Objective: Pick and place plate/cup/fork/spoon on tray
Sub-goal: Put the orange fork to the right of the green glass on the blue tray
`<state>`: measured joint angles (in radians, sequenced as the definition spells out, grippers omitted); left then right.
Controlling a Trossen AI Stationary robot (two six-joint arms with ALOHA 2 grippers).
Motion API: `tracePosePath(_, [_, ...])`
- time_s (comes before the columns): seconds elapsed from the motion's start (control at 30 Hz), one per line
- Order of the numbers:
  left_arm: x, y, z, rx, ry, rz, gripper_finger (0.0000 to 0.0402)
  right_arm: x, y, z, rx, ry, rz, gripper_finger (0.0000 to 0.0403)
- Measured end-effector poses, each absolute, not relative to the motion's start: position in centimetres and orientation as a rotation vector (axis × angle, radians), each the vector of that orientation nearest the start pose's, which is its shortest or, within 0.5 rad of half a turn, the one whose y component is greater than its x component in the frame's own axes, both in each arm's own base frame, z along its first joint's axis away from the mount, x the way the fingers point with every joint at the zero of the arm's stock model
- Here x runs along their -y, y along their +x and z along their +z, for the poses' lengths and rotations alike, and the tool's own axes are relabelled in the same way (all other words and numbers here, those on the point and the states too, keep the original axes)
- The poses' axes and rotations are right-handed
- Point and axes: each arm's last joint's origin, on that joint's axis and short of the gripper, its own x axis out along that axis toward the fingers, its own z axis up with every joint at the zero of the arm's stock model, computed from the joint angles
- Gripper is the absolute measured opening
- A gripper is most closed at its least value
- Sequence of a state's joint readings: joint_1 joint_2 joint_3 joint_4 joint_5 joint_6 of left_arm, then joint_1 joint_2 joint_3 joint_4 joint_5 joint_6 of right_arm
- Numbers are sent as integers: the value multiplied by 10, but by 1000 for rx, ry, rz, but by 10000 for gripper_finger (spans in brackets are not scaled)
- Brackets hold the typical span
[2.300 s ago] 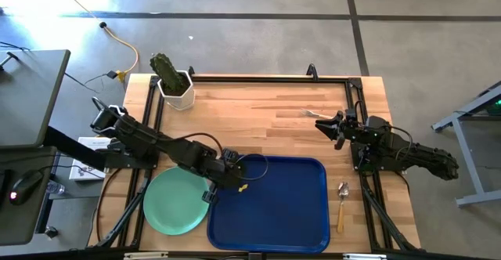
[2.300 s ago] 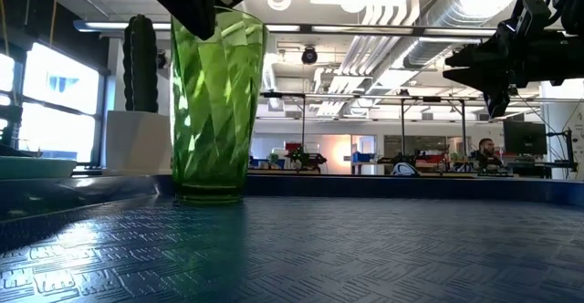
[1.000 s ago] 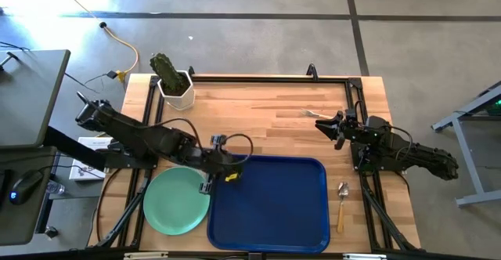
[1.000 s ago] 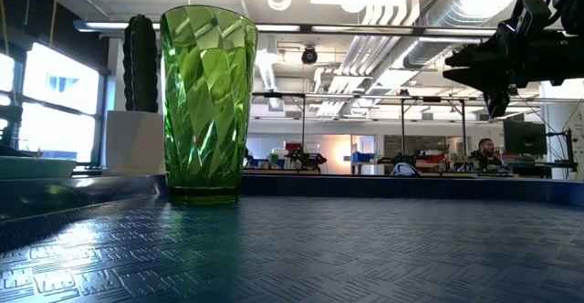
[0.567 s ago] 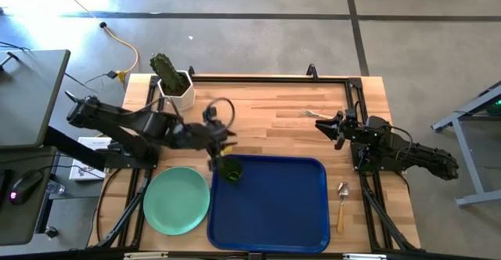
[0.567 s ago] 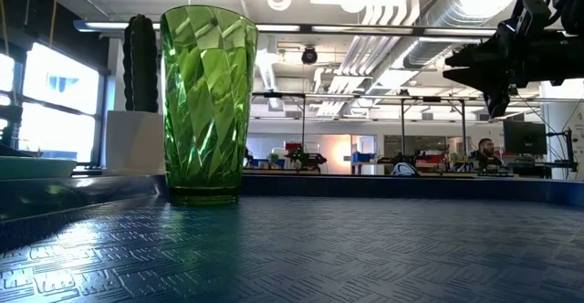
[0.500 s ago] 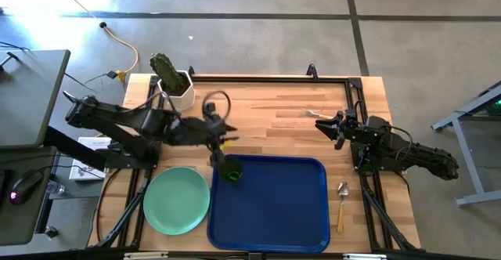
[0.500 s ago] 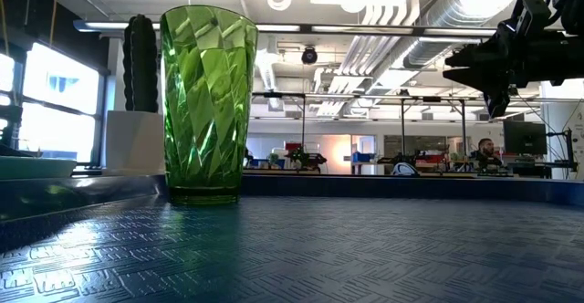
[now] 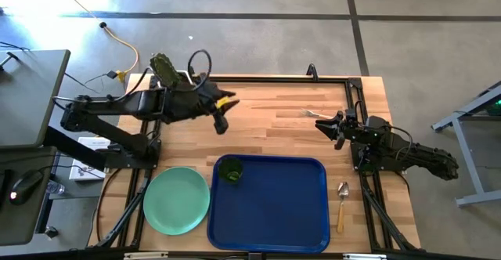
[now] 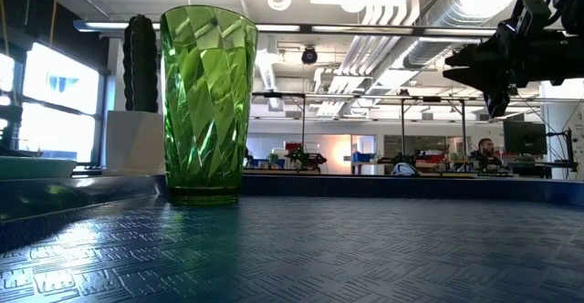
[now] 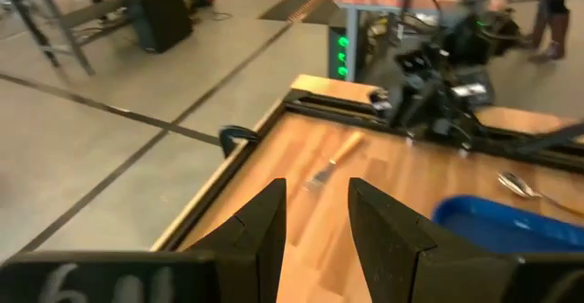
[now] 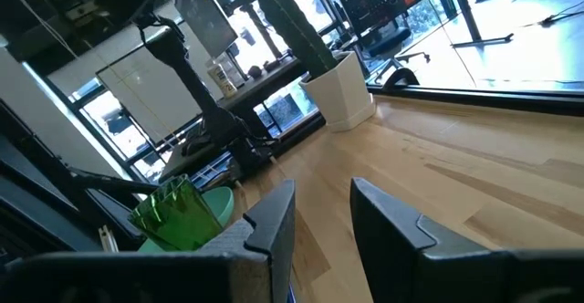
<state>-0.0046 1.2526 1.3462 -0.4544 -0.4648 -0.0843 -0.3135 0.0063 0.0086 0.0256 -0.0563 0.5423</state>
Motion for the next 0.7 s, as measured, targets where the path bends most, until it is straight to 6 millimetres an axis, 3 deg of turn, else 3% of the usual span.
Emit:
tracePosePath(0.17, [-22, 263, 405, -323, -5, 507, 111, 29, 93, 170, 117, 531, -252, 99])
tracePosePath(0.3, [-28, 263, 405, -324, -7, 526, 111, 30, 92, 180, 232, 510, -264, 99])
tracePosePath(0.5, [-36, 262, 405, -334, 21, 551, 111, 30, 86, 202, 428, 391, -297, 99])
tracePosePath(0.7, [-43, 262, 409, -310, 82, 568, 111, 29, 74, 240, 509, 245, -407, 99])
